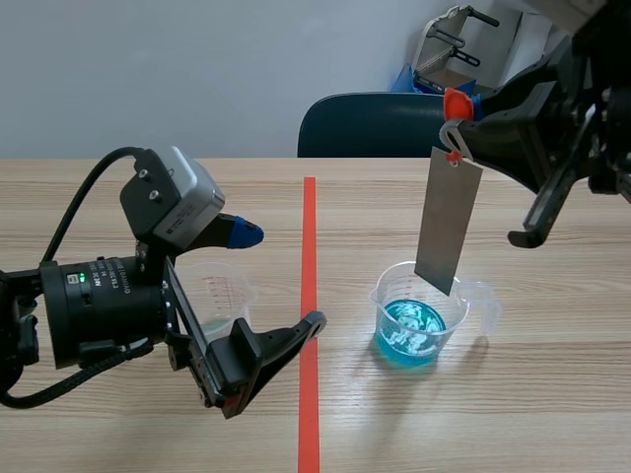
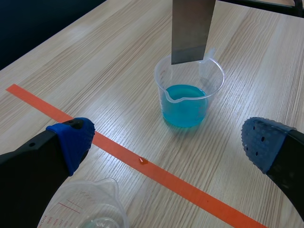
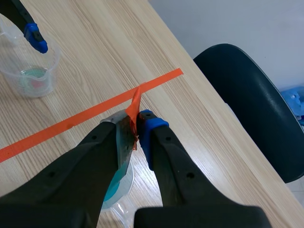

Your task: Do the redox reaction experiment

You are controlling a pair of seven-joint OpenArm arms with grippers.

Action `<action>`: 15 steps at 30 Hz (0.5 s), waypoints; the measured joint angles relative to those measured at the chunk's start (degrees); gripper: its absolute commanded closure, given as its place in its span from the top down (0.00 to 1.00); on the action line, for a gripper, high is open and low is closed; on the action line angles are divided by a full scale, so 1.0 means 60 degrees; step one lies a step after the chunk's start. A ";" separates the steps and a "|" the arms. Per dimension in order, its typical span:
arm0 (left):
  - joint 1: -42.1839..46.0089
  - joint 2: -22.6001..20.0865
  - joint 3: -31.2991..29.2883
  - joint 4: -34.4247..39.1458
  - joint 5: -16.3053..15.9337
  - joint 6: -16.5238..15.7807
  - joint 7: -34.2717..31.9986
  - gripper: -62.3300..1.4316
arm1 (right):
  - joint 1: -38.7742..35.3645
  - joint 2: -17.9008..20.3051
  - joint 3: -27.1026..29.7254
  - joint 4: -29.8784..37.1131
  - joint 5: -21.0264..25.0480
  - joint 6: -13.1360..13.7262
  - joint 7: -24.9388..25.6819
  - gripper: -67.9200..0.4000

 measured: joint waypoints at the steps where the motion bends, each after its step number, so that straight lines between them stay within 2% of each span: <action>1: 0.0000 0.0000 0.0000 0.0000 0.0000 0.0000 0.0000 1.00 | -0.0029 0.0000 -0.0011 -0.0044 -0.0120 -0.0004 0.0044 0.01; 15: 0.0000 0.0000 0.0000 0.0000 0.0000 -0.0004 0.0000 1.00 | -0.0069 0.0000 -0.1206 -0.1100 -0.1865 0.0000 0.1770 0.01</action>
